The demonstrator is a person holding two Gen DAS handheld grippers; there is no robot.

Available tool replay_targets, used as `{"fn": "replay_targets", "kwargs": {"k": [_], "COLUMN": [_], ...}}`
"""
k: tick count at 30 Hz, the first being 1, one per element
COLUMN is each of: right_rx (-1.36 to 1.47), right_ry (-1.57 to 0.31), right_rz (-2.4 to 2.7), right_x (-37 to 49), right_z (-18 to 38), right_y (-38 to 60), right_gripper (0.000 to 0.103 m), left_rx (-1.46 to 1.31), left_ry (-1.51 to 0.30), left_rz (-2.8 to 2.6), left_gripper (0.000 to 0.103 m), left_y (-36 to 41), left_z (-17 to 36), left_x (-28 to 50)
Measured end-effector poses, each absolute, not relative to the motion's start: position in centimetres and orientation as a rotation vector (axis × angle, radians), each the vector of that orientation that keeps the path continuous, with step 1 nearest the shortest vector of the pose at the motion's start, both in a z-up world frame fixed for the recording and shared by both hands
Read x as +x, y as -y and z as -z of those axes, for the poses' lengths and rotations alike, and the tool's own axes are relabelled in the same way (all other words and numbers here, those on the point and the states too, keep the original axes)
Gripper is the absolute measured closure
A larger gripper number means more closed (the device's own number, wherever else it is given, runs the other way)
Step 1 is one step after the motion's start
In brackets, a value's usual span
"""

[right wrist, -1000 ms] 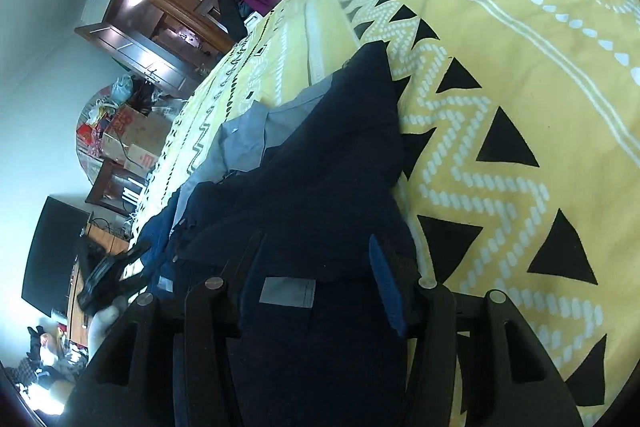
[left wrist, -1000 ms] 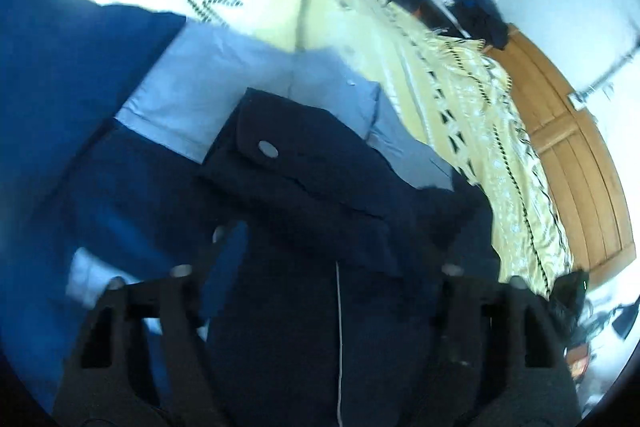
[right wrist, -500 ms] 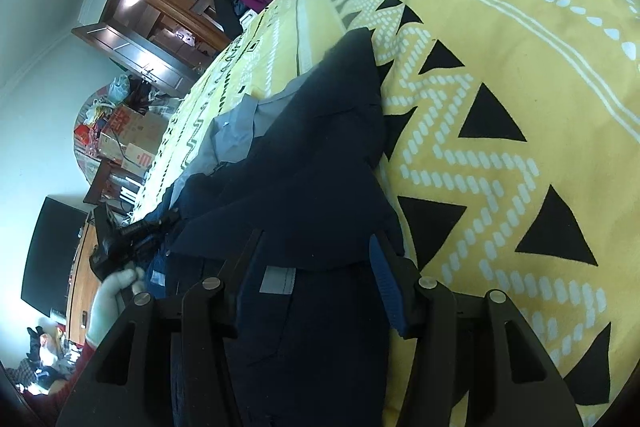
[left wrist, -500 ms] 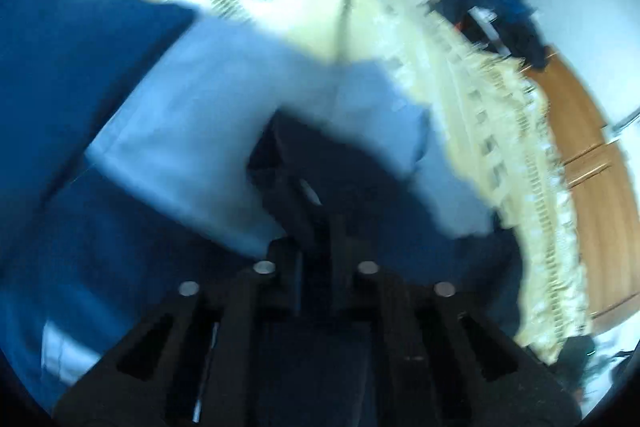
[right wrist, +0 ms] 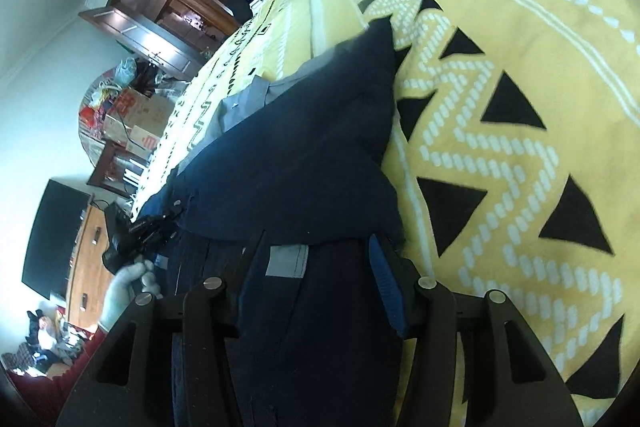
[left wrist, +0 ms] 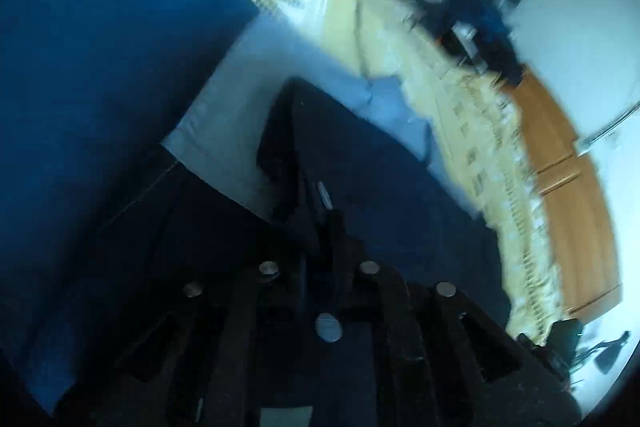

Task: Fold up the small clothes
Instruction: 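Pull the shirt taut with both tools and lay it flat, opening both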

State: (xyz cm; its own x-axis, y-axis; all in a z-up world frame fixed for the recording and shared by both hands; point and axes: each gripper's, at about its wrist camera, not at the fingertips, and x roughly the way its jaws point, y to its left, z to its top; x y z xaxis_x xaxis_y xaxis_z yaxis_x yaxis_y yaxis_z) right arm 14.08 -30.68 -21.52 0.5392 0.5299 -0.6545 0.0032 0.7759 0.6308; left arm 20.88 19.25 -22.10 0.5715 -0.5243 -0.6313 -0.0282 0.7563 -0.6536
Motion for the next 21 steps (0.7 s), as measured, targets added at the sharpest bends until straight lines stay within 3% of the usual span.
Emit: {"fn": "replay_targets", "kwargs": {"k": [6,10,11,12,14,16,17,19,21], "right_rx": [0.594,0.560,0.522,0.475,0.485,0.458,0.406,0.364,0.379], "right_ry": [-0.856,-0.948,-1.002,-1.060,-1.036,-1.022,-0.986,-0.917,-0.935], "right_rz": [-0.359,-0.363,-0.344,-0.319,-0.317,-0.281,-0.261,-0.297,-0.326], "right_x": [17.5,21.3,21.7,22.1,21.5,20.8,20.0,18.4,17.6], "right_z": [18.1,20.5,21.4,22.7,23.7,22.5,21.0,18.8,19.2], "right_y": [31.3,30.4,30.0,29.6,30.6,30.6,30.2,29.2,28.3], "right_gripper": [0.045,0.048,0.052,0.063,0.072,0.061,0.045,0.042,0.028], "left_rx": [-0.656,-0.628,-0.622,-0.619,-0.614,-0.581,-0.556,-0.516,-0.489], "left_ry": [-0.917,-0.933,-0.931,-0.918,-0.871,-0.814,-0.774,-0.718,-0.679], "left_rz": [0.307,0.294,0.289,0.288,0.284,0.262,0.236,0.185,0.119], "left_gripper": [0.089,0.082,0.080,0.080,0.076,0.067,0.057,0.046,0.043], "left_y": [-19.3,-19.4,-18.9,-18.8,-20.0,-21.5,-22.9,-25.4,-28.7], "left_z": [22.1,21.8,20.8,19.9,18.0,15.5,13.9,11.7,10.1], "left_x": [20.7,20.2,20.7,20.8,19.9,18.7,17.8,16.2,14.4]}}
